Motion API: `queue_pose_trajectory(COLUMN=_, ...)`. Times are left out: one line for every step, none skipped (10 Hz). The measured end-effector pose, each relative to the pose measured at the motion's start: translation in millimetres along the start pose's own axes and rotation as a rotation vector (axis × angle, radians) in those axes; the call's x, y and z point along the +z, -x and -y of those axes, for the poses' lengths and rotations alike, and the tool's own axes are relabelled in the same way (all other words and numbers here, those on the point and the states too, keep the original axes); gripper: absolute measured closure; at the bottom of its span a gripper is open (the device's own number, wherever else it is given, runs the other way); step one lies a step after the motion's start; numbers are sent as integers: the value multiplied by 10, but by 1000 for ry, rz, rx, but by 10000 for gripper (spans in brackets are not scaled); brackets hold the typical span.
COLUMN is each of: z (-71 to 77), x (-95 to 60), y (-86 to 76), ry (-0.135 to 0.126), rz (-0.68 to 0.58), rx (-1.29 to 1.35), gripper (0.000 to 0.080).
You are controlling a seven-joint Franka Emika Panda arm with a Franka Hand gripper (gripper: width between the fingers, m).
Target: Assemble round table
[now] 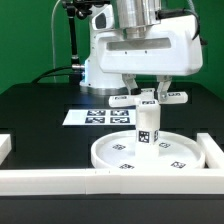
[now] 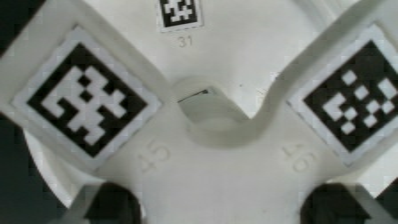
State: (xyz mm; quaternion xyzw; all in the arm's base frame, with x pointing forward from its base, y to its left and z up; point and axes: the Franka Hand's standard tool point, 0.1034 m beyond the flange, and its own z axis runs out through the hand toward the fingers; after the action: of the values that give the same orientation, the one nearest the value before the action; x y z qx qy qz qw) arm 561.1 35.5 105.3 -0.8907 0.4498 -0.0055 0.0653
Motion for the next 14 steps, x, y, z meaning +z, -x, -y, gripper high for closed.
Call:
queue_pose_trajectory(z=0, x=1, y=-1, ry=-1, rz=0, rx=67, gripper=353)
queue_pose_trajectory(z=-7, x=1, y=-17, ry=-20, rz=-2, rx=177, gripper=353)
queue_pose_trajectory(z=-38, x=-8, y=-42, ry=-50, rz=3, rx=336, gripper=353)
queue_pose_trajectory(z=-55, x=-8, y=-50, ry=-71, rz=4, rx=454, gripper=353)
queue_pose_trajectory(z=-45, x=-4, y=-39, ry=-81, rz=7, rx=557, gripper=353)
queue_pose_trajectory(z=-24, x=8, y=-10, ry=-91, rz=17, rx=673, gripper=353)
queue_pose_trajectory(z=-3, x=14, y=11, ry=-98, rz=28, rx=762, gripper=353)
queue_pose_trajectory(z=-2, x=15, y=4, ry=-105, rz=37, rx=875, gripper=353)
queue_pose_trajectory(z=2, x=15, y=-2, ry=-112, rz=43, rx=959, gripper=353)
queue_pose_trajectory(z=10, x=16, y=-11, ry=-124, rz=47, rx=1043, gripper=353)
queue_pose_trajectory(z=6, x=14, y=-17, ry=-128, rz=60, rx=1129, gripper=353)
queue_pose_trajectory(z=1, x=12, y=-26, ry=-130, rz=67, rx=1183, gripper=353)
queue_pose_trajectory(z=2, x=12, y=-26, ry=-131, rz=73, rx=1215, gripper=353)
queue_pose_trajectory(z=4, x=12, y=-26, ry=-132, rz=75, rx=1246, gripper=349)
